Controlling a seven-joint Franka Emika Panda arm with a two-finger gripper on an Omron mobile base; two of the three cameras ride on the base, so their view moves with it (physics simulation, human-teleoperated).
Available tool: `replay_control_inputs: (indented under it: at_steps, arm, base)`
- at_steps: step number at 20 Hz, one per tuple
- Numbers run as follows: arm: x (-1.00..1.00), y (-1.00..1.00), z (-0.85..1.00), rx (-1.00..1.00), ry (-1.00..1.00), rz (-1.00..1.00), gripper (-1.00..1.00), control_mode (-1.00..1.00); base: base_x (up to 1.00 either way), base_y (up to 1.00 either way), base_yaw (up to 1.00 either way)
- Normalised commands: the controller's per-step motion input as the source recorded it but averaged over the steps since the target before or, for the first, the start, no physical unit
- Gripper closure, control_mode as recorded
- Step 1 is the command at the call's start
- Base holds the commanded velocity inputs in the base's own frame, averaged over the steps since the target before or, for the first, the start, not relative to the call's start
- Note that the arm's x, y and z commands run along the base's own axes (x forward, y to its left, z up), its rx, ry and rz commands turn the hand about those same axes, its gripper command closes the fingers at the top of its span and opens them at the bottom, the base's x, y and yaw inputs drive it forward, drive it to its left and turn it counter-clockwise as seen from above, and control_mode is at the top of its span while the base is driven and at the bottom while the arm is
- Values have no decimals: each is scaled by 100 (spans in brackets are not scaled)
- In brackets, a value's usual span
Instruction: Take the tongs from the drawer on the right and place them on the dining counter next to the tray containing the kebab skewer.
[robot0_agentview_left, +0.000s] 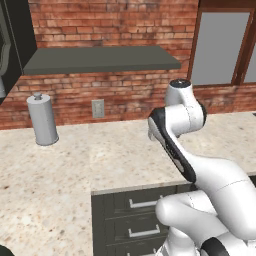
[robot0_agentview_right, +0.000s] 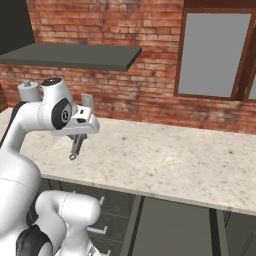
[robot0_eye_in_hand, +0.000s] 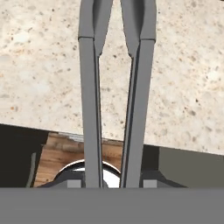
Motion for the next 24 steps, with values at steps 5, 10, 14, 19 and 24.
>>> replay_control_inputs:
  at_steps: [5, 10, 14, 19, 24]
  arm:
    - [0, 3, 0, 15, -6, 12, 100, -100]
    - [1, 0, 0, 19, -1, 1, 100, -100]
    - [-1, 0, -1, 7, -6, 0, 100, -100]
    - [-19, 6, 0, 0, -14, -14, 100, -100]
    - [-9, 10, 0, 0, -14, -19, 100, -100]
  base:
    - [0, 0, 0]
    - [0, 0, 0]
    - [0, 0, 0]
    - [0, 0, 0]
    - [0, 0, 0]
